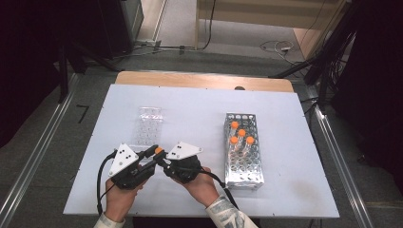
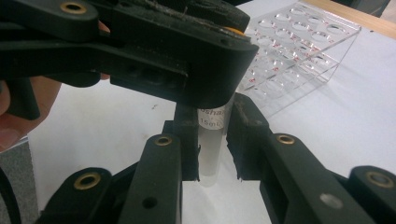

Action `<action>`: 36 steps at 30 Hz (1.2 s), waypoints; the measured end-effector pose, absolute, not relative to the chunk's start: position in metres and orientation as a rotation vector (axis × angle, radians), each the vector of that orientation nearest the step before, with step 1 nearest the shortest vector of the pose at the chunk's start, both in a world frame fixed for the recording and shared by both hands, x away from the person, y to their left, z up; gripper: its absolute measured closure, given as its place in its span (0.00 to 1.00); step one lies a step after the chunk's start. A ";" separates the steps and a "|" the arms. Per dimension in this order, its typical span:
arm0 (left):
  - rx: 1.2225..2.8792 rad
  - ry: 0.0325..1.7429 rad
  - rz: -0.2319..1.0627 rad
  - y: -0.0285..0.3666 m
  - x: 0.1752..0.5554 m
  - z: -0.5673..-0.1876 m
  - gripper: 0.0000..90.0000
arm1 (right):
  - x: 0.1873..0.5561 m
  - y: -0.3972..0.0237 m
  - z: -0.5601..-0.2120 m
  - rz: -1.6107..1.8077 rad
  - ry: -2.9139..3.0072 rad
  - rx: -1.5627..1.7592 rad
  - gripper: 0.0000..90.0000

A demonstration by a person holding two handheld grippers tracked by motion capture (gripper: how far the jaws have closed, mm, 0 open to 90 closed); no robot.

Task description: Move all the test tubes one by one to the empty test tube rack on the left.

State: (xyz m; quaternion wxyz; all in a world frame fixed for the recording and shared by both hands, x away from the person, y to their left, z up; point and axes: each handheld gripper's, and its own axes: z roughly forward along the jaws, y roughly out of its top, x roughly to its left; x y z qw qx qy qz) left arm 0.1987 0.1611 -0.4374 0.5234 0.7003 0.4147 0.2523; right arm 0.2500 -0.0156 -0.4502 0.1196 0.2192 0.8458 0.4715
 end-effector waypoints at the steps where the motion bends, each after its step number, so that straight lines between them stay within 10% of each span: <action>1: 1.678 0.994 0.601 0.161 0.199 -0.437 0.76 | 0.250 -0.016 -0.450 1.378 2.474 0.642 0.80; 6: 1.679 0.998 0.606 0.161 0.200 -0.437 0.78 | 0.250 -0.016 -0.451 1.379 2.480 0.655 0.79; 14: 1.644 1.011 0.624 0.168 0.206 -0.425 0.78 | 0.254 -0.025 -0.451 1.346 2.489 0.705 0.34; 36: 1.554 1.075 0.681 0.190 0.241 -0.394 0.78 | 0.251 -0.046 -0.451 1.386 2.470 0.809 0.21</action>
